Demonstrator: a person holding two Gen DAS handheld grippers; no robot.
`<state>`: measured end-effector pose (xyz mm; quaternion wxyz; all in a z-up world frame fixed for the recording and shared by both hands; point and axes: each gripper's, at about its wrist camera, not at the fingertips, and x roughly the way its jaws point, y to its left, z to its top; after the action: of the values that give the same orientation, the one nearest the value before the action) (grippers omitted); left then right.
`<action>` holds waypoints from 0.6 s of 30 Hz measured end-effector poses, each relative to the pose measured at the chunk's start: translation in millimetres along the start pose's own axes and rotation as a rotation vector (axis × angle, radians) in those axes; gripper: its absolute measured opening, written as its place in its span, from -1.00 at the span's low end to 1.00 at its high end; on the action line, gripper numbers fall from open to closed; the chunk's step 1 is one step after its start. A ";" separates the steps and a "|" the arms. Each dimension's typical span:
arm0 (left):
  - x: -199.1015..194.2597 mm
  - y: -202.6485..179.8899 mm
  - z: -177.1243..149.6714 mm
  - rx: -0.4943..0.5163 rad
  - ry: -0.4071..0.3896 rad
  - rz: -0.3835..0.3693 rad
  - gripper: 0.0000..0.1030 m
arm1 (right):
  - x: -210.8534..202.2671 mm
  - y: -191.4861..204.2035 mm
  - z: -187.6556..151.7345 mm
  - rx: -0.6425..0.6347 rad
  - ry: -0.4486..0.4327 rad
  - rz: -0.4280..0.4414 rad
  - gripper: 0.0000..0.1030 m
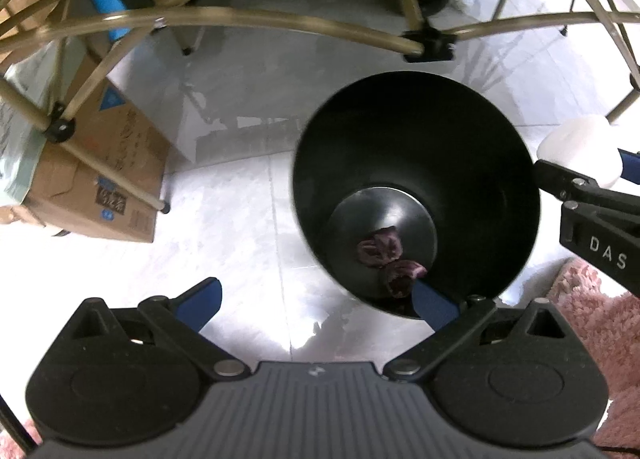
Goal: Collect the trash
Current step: 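Move the right gripper over the bin and open it to drop the foam roll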
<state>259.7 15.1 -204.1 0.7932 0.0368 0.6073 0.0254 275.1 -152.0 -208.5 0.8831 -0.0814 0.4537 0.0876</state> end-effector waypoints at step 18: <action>3.5 55.8 -13.8 -0.110 0.037 0.066 1.00 | 24.0 62.1 14.3 -0.075 0.102 0.113 0.06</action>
<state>247.6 71.3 -206.1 0.7812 0.0128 0.6182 0.0857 285.9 -86.5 -223.9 0.8487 -0.0930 0.4986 0.1499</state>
